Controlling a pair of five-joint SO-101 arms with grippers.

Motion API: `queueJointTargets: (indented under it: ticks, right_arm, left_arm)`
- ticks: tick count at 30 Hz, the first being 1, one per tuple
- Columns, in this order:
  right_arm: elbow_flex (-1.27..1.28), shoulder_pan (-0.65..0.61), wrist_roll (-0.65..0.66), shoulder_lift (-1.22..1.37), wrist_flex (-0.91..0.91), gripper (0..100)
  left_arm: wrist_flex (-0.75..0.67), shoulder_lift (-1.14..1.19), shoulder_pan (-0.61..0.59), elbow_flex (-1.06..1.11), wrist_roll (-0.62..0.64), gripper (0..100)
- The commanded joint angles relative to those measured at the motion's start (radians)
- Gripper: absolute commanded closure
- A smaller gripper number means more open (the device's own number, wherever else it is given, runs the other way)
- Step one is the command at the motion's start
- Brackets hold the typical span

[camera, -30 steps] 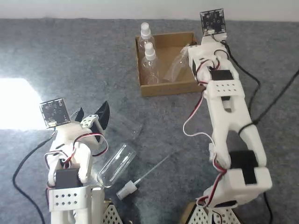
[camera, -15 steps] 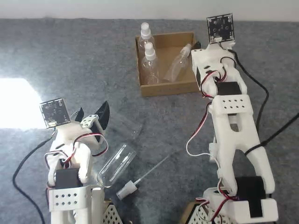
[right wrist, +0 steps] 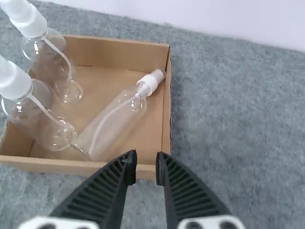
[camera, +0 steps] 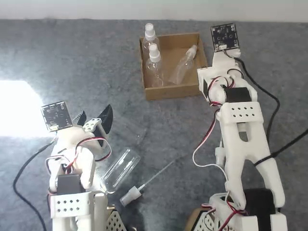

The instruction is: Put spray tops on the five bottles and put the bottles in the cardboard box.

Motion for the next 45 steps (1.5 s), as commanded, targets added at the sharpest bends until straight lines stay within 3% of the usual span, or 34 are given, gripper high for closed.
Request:
queueJointTargets:
  ticks: [1, 7, 14, 20, 26, 35, 45]
  right_arm:
    - [-0.021, 0.002, -0.009, -0.025, -0.064, 95.0]
    - [-0.184, -0.001, -0.078, 0.160, -0.064, 94.9]
    - [-0.493, -0.035, -0.210, 0.394, 0.108, 94.6]
    - [-0.694, -0.068, -0.319, 0.536, 0.216, 82.3]
    - [-0.848, -0.070, -0.353, 0.654, 0.308, 82.2]
    - [-0.879, -0.076, -0.471, 0.740, 0.328, 82.2]
    - [-0.879, -0.085, -0.491, 0.773, 0.328, 82.0]
  left_arm:
    - [-0.006, -0.015, -0.003, -0.024, -0.008, 74]
    - [-0.008, -0.015, -0.003, -0.015, -0.008, 74]
    - [-0.091, -0.015, -0.003, 0.031, -0.008, 74]
    - [-0.097, -0.015, -0.003, 0.036, -0.008, 74]
    - [-0.097, -0.015, 0.002, 0.038, -0.008, 74]
    - [-0.158, -0.015, 0.003, 0.071, -0.008, 74]
    - [-0.158, -0.015, 0.003, 0.071, -0.008, 74]
